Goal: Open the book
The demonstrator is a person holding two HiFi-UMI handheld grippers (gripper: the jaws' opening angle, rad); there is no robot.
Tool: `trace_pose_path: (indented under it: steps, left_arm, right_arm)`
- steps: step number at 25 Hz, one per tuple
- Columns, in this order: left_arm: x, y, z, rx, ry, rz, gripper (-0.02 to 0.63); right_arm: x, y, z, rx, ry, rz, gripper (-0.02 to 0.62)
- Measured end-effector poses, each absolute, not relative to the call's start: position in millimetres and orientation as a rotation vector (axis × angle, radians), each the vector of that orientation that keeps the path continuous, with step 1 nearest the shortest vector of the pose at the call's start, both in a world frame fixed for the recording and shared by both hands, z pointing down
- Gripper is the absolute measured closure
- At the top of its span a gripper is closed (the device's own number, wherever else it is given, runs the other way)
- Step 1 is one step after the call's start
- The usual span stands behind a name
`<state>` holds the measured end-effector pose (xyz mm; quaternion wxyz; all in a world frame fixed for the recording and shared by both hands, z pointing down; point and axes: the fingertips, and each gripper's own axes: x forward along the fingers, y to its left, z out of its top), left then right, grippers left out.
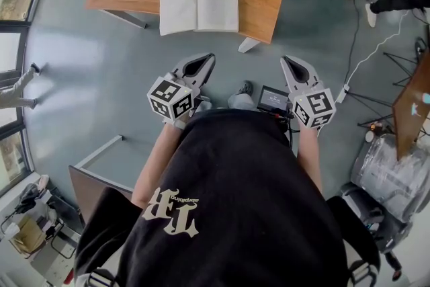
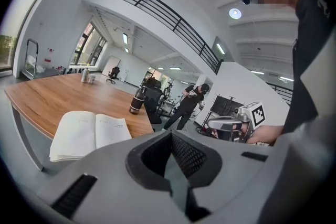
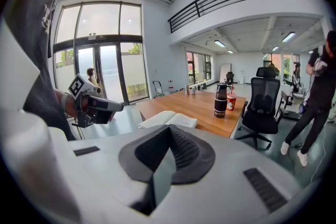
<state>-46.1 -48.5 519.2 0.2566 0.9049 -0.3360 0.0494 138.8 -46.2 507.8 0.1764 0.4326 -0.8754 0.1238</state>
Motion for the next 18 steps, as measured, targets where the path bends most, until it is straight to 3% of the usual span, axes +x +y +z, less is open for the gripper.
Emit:
trace_pose_path:
  steps: [18]
  left_arm:
    - [-48.5,-43.5,529.6,2.4,-0.913,0.112,0.598]
  right_arm:
    - [144.4,-41.0,516.4,1.241,-2.446,0.375,0.607]
